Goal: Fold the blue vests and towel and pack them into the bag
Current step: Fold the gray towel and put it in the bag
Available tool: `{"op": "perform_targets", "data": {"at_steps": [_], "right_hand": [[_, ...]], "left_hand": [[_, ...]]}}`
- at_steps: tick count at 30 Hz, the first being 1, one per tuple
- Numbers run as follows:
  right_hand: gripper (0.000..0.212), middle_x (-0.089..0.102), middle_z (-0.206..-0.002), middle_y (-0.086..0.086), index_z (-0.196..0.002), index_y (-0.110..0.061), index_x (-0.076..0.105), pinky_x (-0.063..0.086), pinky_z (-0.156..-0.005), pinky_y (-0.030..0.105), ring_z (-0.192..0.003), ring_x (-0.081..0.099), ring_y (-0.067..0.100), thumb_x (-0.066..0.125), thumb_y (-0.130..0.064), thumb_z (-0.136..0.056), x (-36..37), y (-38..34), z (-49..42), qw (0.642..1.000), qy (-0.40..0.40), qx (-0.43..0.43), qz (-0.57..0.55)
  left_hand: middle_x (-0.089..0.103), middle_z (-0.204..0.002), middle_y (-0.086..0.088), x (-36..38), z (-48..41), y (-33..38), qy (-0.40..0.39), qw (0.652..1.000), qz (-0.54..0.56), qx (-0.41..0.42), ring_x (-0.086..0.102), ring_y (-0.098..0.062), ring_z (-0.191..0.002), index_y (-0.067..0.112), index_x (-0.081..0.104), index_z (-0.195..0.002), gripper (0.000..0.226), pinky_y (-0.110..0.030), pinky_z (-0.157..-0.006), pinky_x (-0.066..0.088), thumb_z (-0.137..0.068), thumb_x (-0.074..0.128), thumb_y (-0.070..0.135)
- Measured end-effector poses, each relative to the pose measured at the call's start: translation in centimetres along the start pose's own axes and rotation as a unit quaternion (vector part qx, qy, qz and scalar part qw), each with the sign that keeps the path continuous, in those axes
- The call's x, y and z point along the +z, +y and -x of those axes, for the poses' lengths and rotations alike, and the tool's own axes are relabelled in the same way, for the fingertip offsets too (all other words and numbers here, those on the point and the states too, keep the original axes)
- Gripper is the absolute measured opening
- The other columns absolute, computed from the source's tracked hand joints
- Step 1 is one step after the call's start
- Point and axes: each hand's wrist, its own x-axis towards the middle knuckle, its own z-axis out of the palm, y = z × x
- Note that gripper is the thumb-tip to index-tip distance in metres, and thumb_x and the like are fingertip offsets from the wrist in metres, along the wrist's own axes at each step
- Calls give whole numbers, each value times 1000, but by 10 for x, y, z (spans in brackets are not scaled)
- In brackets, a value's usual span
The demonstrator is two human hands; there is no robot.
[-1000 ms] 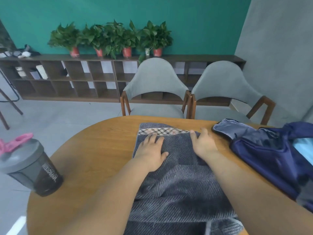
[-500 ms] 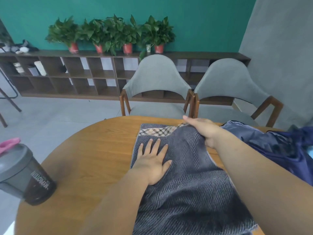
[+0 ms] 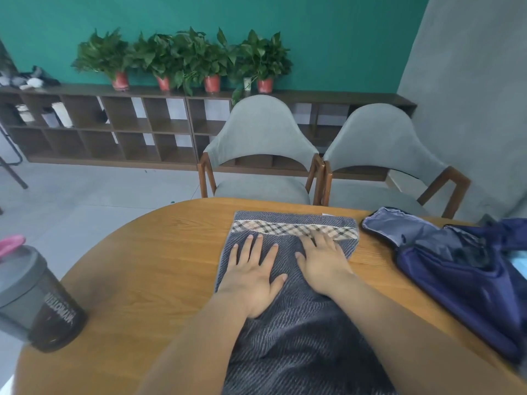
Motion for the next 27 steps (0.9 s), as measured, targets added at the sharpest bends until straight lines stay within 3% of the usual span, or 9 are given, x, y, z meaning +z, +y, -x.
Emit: {"op": "perform_targets", "data": {"at_steps": [4, 9, 14, 16, 19, 21, 23, 25, 27], "right_hand": [[60, 21, -172, -2, -164, -28, 27, 13, -129, 42, -158, 16, 22, 33, -52, -109, 5, 10, 3, 998, 0, -56, -21], [54, 51, -145, 2, -143, -23, 55, 43, -108, 45, -135, 43, 28, 33, -55, -107, -5, -12, 25, 997, 69, 13, 28], [65, 11, -174, 5, -164, -26, 22, 10, -129, 45, -160, 9, 26, 22, -59, -108, 4, 5, 4, 1000, -17, 2, -14], [63, 14, -174, 4, -163, -26, 27, 9, -129, 47, -160, 8, 27, 20, -56, -109, -5, 8, -9, 1000, -3, 10, -8], [53, 38, -161, 6, -151, -22, 48, 31, -118, 49, -149, 31, 32, 29, -48, -109, -20, -6, 12, 996, 78, 10, 44], [51, 47, -149, 5, -147, -22, 51, 39, -108, 48, -137, 40, 32, 33, -48, -107, -16, -17, 41, 995, 76, -7, 58], [58, 35, -161, 8, -157, -23, 38, 33, -117, 48, -148, 31, 32, 31, -53, -108, -3, -14, 46, 999, 21, -21, 20], [65, 7, -174, 7, -165, -25, 19, 15, -129, 47, -160, 7, 29, 29, -55, -108, 2, -3, 33, 998, -15, -33, -42], [67, -7, -175, 4, -167, -25, 14, 8, -130, 46, -161, -5, 28, 29, -55, -109, 0, 4, 25, 997, 17, -26, -77]], "left_hand": [[-23, -173, -8, 0, 1, 0, 0, 1000, 9, -8, -26, -28, -158, 32, -17, -165, 78, -57, -127, -11, -101, 3, 72], [-26, -172, -8, -2, 0, 1, -7, 1000, 15, -10, -27, -28, -158, 33, -17, -165, 77, -57, -127, -12, -101, 5, 71], [-24, -173, -7, -14, -24, -8, -28, 999, 9, -34, -24, -27, -159, 34, -14, -166, 74, -57, -127, -10, -103, 6, 70], [-5, -175, -11, -28, -37, -8, 9, 997, -23, -72, -7, -32, -161, 27, 1, -168, 73, -56, -128, 1, -107, 19, 63], [45, -152, -9, -43, -28, 6, 122, 988, -17, -89, 40, -30, -139, 20, 41, -151, 52, -48, -112, 36, -107, 40, 47], [53, -140, -6, -39, -8, 13, 133, 989, 5, -70, 46, -29, -129, 21, 51, -139, 49, -48, -103, 41, -106, 35, 52], [46, -150, -7, -30, 1, 9, 58, 996, 6, -63, 40, -30, -139, 22, 47, -147, 61, -51, -109, 40, -106, 27, 61], [21, -171, -9, -30, -6, -3, -14, 997, 34, -70, 18, -30, -157, 22, 26, -163, 73, -54, -124, 24, -105, 22, 67], [2, -176, -8, -35, -10, -14, -28, 992, 69, -100, 0, -28, -162, 22, 9, -168, 78, -52, -130, 7, -105, 18, 68]]}}
